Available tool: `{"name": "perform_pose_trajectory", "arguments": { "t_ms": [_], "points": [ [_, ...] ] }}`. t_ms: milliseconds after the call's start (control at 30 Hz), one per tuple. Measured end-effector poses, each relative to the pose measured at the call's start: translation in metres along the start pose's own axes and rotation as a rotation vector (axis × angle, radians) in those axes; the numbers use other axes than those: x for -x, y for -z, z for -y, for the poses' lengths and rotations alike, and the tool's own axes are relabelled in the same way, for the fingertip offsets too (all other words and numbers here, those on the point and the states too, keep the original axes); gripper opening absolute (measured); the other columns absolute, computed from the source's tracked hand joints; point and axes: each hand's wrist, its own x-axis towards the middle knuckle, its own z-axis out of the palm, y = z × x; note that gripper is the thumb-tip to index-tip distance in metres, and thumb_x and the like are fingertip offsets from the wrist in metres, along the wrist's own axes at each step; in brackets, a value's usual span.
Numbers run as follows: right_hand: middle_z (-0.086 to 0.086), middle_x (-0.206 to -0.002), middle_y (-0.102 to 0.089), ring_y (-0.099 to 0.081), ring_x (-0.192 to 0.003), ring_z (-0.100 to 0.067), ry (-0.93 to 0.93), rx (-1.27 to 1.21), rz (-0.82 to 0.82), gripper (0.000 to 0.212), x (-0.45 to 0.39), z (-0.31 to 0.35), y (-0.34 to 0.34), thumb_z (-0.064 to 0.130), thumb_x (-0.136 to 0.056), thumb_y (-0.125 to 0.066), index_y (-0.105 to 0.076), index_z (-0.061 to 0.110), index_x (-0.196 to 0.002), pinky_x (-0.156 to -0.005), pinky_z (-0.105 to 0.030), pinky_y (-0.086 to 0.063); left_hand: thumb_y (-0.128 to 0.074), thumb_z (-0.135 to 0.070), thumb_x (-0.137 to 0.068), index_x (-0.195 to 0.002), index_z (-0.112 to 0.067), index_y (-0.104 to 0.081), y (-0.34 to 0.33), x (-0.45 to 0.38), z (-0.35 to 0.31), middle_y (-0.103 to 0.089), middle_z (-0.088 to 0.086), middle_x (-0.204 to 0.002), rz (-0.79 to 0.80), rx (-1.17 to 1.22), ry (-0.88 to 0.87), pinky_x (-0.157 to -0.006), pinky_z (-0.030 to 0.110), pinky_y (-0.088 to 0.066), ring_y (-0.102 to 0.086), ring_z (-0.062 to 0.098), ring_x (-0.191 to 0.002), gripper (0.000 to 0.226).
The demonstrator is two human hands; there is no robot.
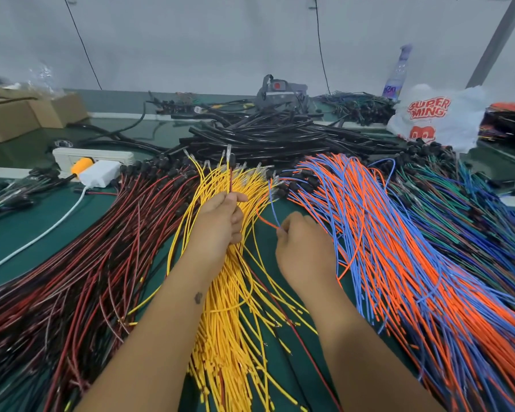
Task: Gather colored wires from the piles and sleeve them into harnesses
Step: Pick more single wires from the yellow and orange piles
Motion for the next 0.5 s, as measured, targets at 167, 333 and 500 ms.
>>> {"name": "perform_pose_trajectory", "arguments": {
  "t_ms": [167, 333, 500],
  "points": [
    [0.001, -0.091, -0.062, -0.058, -0.084, -0.028, -0.003, -0.453, -0.206, 0.005, 0.005, 0.006, 0.002, 0.020, -0.100, -0.046, -0.047, 0.020, -0.096, -0.068, -0.042, -0.044, -0.034, -0.016, -0.105, -0.093, -0.013, -0.060, -0.001, 0.003, 0.003, -0.051, -0.006, -0.049, -0.045, -0.046, -0.048, -0.039, 0.019, -0.039, -0.044, 0.008, -0.040, 0.029],
    [-0.003, -0.080, -0.066, -0.060, -0.079, -0.033, 0.224, -0.433, -0.069, 0.009, 0.011, 0.011, -0.003, 0.018, -0.095, -0.053, -0.053, 0.025, -0.090, -0.068, -0.047, -0.048, -0.035, -0.011, -0.103, -0.090, -0.007, -0.059, -0.003, 0.002, -0.003, -0.073, 0.011, -0.076, -0.019, 0.214, -0.006, -0.058, 0.027, -0.058, -0.070, 0.019, -0.064, 0.028],
    [0.001, -0.073, -0.064, -0.058, -0.075, -0.030, 0.223, -0.393, 0.046, 0.019, 0.012, 0.009, -0.004, 0.017, -0.089, -0.062, -0.050, 0.024, -0.076, -0.068, -0.045, -0.050, -0.036, -0.011, -0.102, -0.098, -0.003, -0.060, 0.002, 0.005, -0.009, -0.072, 0.010, -0.075, 0.069, 0.349, -0.012, -0.066, 0.031, -0.058, -0.070, 0.019, -0.066, 0.026]
  ]
}}
